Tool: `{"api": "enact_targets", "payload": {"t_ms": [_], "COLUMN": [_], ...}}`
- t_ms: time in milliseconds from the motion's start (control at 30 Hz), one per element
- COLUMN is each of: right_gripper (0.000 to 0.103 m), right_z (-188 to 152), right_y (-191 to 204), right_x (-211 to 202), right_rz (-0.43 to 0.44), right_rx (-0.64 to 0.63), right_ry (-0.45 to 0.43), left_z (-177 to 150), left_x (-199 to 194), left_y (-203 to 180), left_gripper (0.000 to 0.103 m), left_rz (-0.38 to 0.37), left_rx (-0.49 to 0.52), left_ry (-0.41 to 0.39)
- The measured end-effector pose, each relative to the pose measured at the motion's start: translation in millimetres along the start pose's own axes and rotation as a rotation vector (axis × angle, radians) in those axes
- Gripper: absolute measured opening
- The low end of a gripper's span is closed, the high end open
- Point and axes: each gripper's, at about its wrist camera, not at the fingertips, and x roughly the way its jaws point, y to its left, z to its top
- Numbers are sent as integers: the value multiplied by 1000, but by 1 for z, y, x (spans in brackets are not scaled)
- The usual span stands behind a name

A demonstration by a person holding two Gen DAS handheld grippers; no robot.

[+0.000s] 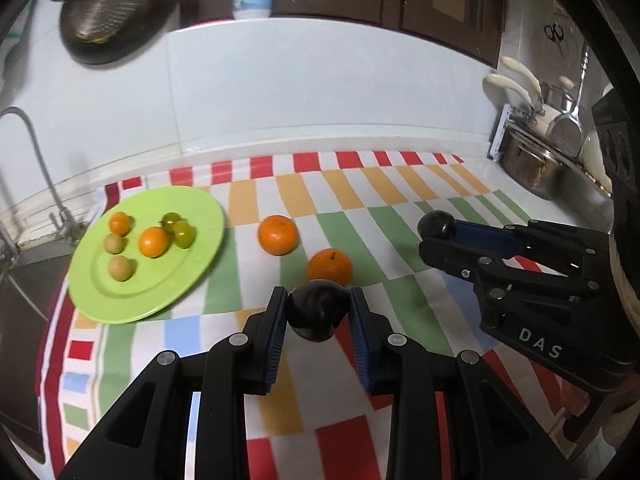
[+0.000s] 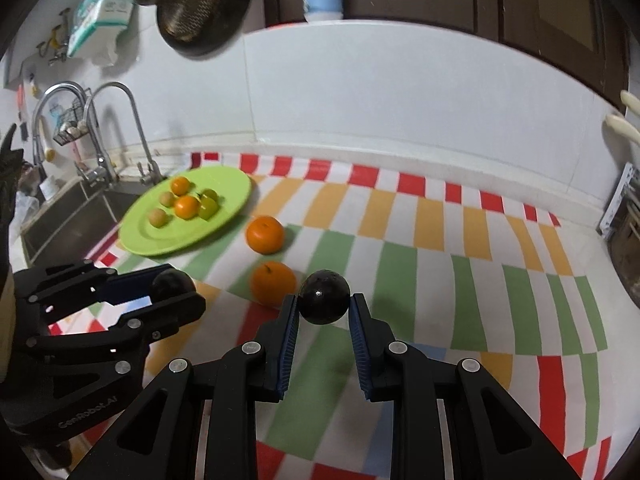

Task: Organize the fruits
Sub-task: 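Grasp a dark purple plum with the left tool while the right tool grasps another, then carry both dark plums onto the green plate and open both tools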

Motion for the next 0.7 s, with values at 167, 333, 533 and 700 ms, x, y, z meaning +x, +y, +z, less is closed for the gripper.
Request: {"api": "enact_targets", "payload": {"t_ms": [167,333,533,700], "right_gripper": [27,27,27,27], "right_z": [7,14,24,32], "right_y": [19,37,56,72], "right_x": [-14,-21,-21,-12], "right_rz": [17,35,66,90], "right_rx": [-15,-34,-46,-52], "right_ry": [-39,-66,-85,-87], "left_z": [0,0,-1,-1], "left_x": [-19,-35,-44,-50], "left_y": [14,25,44,61], "left_gripper": [30,30,30,30], "left_rz": [25,48,82,119], "left_rx": [-6,-11,-34,-38], "left_ry": [-34,-61,-55,-65]}}
